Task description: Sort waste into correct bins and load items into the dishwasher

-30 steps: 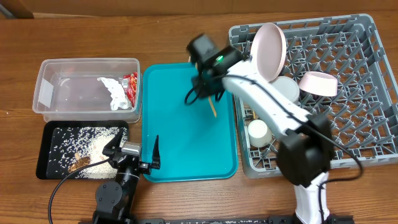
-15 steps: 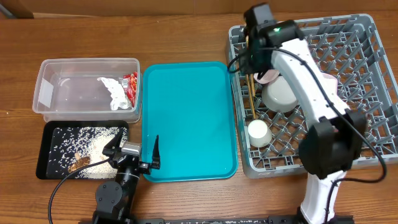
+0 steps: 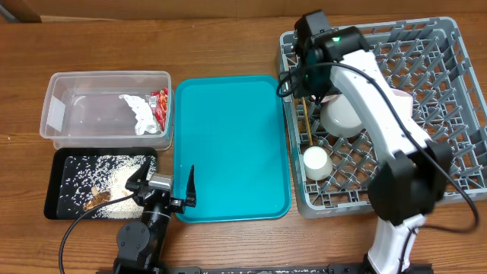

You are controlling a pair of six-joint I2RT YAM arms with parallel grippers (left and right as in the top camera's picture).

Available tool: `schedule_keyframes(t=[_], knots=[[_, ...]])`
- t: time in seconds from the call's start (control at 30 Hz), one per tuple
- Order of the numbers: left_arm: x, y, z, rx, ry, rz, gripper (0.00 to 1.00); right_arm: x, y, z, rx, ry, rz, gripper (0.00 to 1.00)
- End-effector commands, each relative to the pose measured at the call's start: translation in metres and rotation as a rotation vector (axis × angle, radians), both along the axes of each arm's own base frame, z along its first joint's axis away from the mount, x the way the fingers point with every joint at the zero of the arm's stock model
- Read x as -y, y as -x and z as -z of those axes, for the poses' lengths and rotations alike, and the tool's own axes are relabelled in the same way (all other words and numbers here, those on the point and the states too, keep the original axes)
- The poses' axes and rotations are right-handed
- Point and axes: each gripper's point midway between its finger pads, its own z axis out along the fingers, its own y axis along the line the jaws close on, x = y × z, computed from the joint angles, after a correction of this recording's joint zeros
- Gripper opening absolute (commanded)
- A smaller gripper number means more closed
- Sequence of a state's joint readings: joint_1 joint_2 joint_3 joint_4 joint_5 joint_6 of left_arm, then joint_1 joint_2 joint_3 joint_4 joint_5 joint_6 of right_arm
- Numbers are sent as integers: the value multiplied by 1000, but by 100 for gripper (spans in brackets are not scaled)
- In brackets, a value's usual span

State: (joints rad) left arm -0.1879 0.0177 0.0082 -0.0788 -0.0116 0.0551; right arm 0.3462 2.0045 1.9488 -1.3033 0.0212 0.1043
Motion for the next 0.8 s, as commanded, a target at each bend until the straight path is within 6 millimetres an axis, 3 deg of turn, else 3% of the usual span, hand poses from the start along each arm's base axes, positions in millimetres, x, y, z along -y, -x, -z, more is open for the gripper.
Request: schedule_keyframes(t=[0.0, 0.13, 0.2, 0.27, 0.43, 0.63, 0.77], knots=[[3, 1, 0, 0, 11, 14, 100, -22, 27, -116, 250, -149, -69, 100], [3, 1, 0, 0, 11, 14, 100, -20, 65, -173, 372, -203, -105, 100], [3, 1, 0, 0, 11, 14, 100, -16, 83, -192, 408, -222, -116, 100], [3, 1, 0, 0, 11, 14, 100, -9, 110, -203, 395, -242, -130, 100], [3, 1, 0, 0, 11, 13, 100, 21, 157, -200, 321, -175, -109, 100], [3, 1, 0, 0, 11, 14, 100, 59, 176, -222, 429, -94, -30, 100], [3, 1, 0, 0, 11, 13, 100, 68, 167, -272, 692, -191, 22, 100]])
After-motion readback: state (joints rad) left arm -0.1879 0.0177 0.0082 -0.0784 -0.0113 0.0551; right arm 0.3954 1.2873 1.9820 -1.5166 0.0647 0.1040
